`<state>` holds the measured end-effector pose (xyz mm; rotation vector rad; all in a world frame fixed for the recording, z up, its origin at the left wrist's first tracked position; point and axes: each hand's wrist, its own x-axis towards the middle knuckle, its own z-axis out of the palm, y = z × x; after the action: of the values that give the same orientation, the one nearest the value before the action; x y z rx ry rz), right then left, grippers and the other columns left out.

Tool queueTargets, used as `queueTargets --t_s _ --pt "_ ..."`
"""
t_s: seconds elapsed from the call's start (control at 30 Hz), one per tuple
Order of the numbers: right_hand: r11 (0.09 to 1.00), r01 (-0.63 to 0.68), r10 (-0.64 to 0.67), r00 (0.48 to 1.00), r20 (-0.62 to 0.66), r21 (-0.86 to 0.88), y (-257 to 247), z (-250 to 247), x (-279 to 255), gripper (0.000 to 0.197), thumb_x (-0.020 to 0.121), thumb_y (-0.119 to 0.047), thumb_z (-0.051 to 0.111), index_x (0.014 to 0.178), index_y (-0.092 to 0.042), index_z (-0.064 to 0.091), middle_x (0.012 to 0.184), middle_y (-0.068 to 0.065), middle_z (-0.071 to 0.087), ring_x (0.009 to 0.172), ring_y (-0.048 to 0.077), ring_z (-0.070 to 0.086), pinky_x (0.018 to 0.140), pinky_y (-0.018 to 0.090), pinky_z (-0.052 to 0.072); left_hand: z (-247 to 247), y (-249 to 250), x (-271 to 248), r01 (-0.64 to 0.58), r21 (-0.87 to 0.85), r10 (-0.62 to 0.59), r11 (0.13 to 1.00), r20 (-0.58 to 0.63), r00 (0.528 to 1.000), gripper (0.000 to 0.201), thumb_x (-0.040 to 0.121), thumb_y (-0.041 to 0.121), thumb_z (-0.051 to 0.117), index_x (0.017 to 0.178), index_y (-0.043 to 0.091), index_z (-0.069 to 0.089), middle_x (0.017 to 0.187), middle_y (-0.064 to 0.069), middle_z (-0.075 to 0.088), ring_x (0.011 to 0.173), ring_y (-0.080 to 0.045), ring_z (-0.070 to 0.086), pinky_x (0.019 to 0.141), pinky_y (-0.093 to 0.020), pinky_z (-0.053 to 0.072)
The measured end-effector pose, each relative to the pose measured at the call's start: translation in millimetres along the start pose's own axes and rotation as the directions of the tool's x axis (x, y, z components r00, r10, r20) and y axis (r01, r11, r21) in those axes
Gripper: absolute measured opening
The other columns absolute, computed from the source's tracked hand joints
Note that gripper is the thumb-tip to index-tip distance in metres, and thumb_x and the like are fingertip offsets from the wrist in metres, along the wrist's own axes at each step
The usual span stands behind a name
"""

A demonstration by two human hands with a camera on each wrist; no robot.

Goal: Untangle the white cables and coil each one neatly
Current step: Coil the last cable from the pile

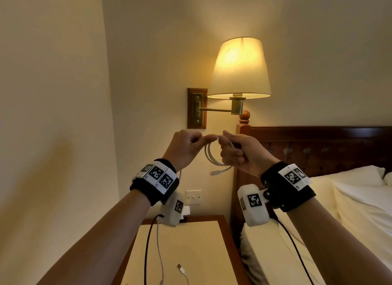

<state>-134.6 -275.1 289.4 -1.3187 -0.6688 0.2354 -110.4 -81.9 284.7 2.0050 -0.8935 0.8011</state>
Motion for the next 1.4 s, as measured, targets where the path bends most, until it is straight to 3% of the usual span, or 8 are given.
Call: queueTargets --t_s 0.13,0.33,0.57,0.7,0.9,1.03,1.17,1.4 --pt "0.913 0.070 -0.113 0.990 0.084 0.403 0 -2 2 0.035 0.105 -0.031 0.025 0.082 -0.016 0.047 0.052 -0.007 0.044 0.042 0.005 0.038 0.051 0.020 0.036 4 -23 -20 0.229 -0.327 -0.245 0.917 -0.008 0.969 0.042 0.088 0.046 0.054 0.065 0.012 0.055 0.052 0.005 0.044 0.044 -0.008 0.036 0.045 -0.022 0.034" --pt "0.859 0.251 -0.258 0.965 -0.045 0.447 -21 -13 2 0.032 0.106 -0.026 0.026 0.087 -0.015 0.050 0.050 -0.007 0.040 0.042 0.006 0.035 0.053 0.019 0.031 14 -57 -66 0.345 -0.317 -0.352 0.883 0.037 0.935 0.033 0.090 0.042 0.052 0.077 0.012 0.058 0.059 0.002 0.044 0.043 -0.006 0.034 0.043 -0.023 0.033" --pt "0.934 0.312 -0.272 0.937 -0.218 0.173 -18 -4 4 0.036 0.105 -0.023 0.034 0.085 -0.010 0.061 0.066 0.002 0.057 0.058 0.012 0.057 0.061 0.023 0.052 2 -9 -59 -0.040 0.285 0.008 0.958 0.113 0.994 0.032 0.100 0.038 0.044 0.077 0.020 0.057 0.061 0.008 0.052 0.050 -0.008 0.047 0.052 -0.021 0.039" --pt "0.929 0.312 -0.347 0.922 -0.172 -0.198 -12 3 11 0.028 0.105 -0.023 0.035 0.098 -0.004 0.055 0.075 0.008 0.066 0.072 0.021 0.067 0.074 0.031 0.056 -3 37 -41 -0.324 0.463 0.245 0.825 0.223 0.943 0.038 0.100 0.048 0.034 0.084 0.022 0.058 0.067 0.010 0.051 0.054 -0.006 0.045 0.051 -0.024 0.039" --pt "0.877 0.222 -0.271 0.961 -0.055 -0.427 -3 22 2 0.035 0.103 -0.028 0.036 0.094 -0.005 0.062 0.072 0.008 0.060 0.061 0.014 0.059 0.059 0.023 0.049 -18 47 -19 -0.428 0.534 0.487 0.729 0.034 0.873 0.032 0.099 0.041 0.041 0.091 0.019 0.063 0.072 0.007 0.060 0.056 -0.004 0.047 0.051 -0.017 0.036" --pt "0.958 0.136 -0.154 0.987 -0.053 -0.254 4 35 -5 0.038 0.104 -0.033 0.031 0.088 -0.008 0.055 0.050 -0.001 0.044 0.043 0.014 0.039 0.052 0.028 0.036 -23 29 -17 -0.278 0.534 0.391 0.798 -0.108 0.914 0.038 0.098 0.048 0.040 0.089 0.019 0.061 0.067 0.008 0.059 0.055 -0.008 0.050 0.050 -0.023 0.040" --pt "0.992 0.047 -0.052 0.998 -0.036 -0.119 11 39 -8 0.040 0.106 -0.030 0.029 0.085 -0.009 0.054 0.045 -0.002 0.034 0.039 0.012 0.029 0.050 0.029 0.022 -18 24 -30 -0.048 0.157 0.075 0.986 -0.176 0.981 0.044 0.087 0.058 0.047 0.107 0.020 0.054 0.065 0.007 0.056 0.054 -0.006 0.050 0.051 -0.015 0.040" --pt "0.965 -0.045 0.031 0.998 0.055 0.258 24 46 -13 0.039 0.105 -0.032 0.028 0.081 -0.014 0.054 0.047 -0.005 0.037 0.040 0.009 0.033 0.048 0.022 0.031 -21 24 -47 0.402 -0.410 -0.321 0.819 0.254 0.912 0.041 0.092 0.055 0.043 0.078 0.019 0.059 0.059 0.005 0.045 0.052 -0.010 0.034 0.053 -0.026 0.029"
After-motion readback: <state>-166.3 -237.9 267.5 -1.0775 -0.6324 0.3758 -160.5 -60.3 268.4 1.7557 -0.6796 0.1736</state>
